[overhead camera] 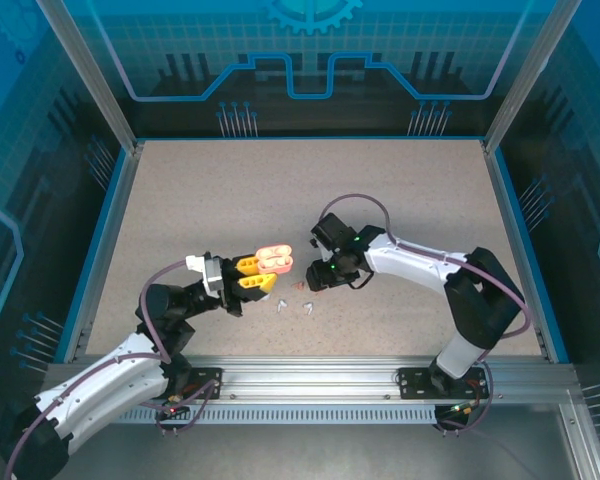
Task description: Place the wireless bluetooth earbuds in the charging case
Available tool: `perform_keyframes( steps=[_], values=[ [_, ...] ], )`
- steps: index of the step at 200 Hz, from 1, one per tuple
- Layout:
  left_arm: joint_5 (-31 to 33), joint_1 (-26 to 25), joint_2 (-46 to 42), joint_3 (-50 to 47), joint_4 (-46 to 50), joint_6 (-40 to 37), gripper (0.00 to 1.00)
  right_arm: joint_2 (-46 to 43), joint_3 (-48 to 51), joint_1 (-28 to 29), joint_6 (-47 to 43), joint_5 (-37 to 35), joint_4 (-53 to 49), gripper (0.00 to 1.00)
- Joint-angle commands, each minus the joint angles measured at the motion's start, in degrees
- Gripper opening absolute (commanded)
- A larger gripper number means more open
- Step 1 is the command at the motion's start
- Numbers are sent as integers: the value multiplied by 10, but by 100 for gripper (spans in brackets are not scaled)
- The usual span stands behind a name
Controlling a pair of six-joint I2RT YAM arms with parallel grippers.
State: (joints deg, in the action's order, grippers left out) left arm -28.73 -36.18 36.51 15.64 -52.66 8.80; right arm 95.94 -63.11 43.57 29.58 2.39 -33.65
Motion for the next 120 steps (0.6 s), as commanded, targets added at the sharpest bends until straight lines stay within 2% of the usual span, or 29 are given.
perform_keyframes(
  steps=[1, 120],
  values=[
    [5, -5, -6, -6, -7, -13, 0, 27, -29, 9, -1, -7, -15, 52],
    [9, -6, -19, -7, 9, -16, 0, 119, -96, 40, -10, 12, 12, 49]
  ],
)
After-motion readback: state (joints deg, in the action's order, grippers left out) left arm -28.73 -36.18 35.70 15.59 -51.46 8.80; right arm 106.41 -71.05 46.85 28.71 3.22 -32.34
